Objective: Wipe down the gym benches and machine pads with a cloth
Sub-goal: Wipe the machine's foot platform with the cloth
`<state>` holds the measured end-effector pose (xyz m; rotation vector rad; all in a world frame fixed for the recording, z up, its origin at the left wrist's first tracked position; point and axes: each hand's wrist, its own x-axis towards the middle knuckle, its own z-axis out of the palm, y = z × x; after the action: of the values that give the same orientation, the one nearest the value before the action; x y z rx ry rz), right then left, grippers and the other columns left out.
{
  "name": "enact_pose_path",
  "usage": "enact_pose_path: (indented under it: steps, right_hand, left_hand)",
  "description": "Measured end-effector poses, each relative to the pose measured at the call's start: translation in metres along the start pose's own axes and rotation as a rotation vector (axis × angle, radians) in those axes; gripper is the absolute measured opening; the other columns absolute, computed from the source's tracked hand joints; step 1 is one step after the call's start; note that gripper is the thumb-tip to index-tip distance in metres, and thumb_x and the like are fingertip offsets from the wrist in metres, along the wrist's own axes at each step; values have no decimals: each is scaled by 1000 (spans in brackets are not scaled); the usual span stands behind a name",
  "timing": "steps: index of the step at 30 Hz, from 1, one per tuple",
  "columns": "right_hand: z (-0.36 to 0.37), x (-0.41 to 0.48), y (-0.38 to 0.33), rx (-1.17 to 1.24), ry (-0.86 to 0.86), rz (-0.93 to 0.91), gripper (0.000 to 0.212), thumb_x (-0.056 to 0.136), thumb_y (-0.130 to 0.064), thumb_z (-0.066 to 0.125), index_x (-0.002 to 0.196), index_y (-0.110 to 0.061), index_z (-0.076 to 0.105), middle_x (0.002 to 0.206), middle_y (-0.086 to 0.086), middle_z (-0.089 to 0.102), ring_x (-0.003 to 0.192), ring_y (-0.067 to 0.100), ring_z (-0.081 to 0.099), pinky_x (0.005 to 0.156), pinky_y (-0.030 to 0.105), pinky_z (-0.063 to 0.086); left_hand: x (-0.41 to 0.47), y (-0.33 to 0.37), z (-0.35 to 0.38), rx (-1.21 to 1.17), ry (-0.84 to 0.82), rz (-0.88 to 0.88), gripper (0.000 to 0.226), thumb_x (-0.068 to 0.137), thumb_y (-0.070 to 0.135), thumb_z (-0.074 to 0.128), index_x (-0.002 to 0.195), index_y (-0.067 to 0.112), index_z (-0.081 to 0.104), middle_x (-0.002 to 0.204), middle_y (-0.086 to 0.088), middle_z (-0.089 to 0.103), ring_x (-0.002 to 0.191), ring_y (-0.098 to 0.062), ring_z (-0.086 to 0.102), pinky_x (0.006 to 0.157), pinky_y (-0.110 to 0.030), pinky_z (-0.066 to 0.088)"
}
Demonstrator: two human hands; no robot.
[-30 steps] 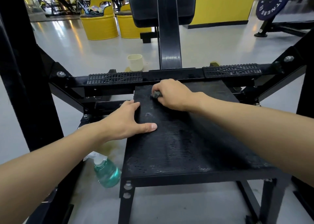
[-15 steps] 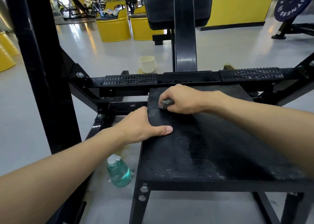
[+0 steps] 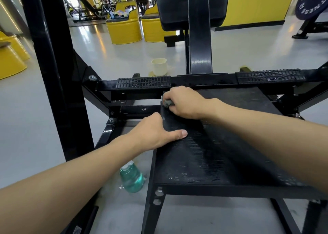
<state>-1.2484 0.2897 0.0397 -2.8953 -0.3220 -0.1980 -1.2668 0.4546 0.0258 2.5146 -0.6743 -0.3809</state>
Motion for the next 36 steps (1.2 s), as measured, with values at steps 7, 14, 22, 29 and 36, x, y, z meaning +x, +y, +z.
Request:
enact_pose_path:
  steps: [7, 14, 22, 29, 36]
  right_hand:
    - [-3, -2, -4, -35, 16, -34, 27, 87, -12, 54, 105, -26, 67, 106, -1, 60, 100, 29, 60, 81, 37, 48]
    - [-16, -30, -12, 121, -198, -147, 31, 82, -7, 60, 107, -22, 72, 106, -2, 71, 98, 16, 63, 87, 31, 49]
    - [-19, -44, -13, 92, -216, -140, 28, 84, -9, 59, 107, -20, 70, 106, -4, 68, 98, 16, 61, 85, 31, 48]
    - [-14, -43, 1, -17, -77, -34, 29, 84, -12, 58, 109, -23, 67, 107, 0, 65, 101, 26, 60, 86, 39, 49]
    - [-21, -53, 14, 6, -83, -4, 35, 85, -9, 57, 112, -29, 68, 109, -4, 66, 104, 23, 60, 88, 37, 49]
  left_hand:
    - [-8, -9, -4, -307, -115, -47, 42, 72, 37, 88, 106, 18, 71, 98, 7, 77, 93, -7, 72, 94, -34, 56]
    - [-11, -15, -3, -173, -47, -41, 64, 67, 52, 87, 114, 19, 59, 104, 8, 69, 96, -7, 66, 89, -29, 54]
    - [-10, -12, -6, 8, -17, 32, 73, 70, 56, 83, 127, 22, 52, 118, 11, 60, 111, -9, 57, 98, -29, 47]
    - [-10, -8, -8, 4, -41, 53, 68, 72, 51, 83, 126, 21, 53, 118, 10, 63, 111, -10, 59, 99, -28, 46]
    - [-14, 1, -14, 147, -35, 124, 95, 73, 60, 78, 149, 20, 38, 147, 3, 47, 134, -16, 46, 113, -36, 37]
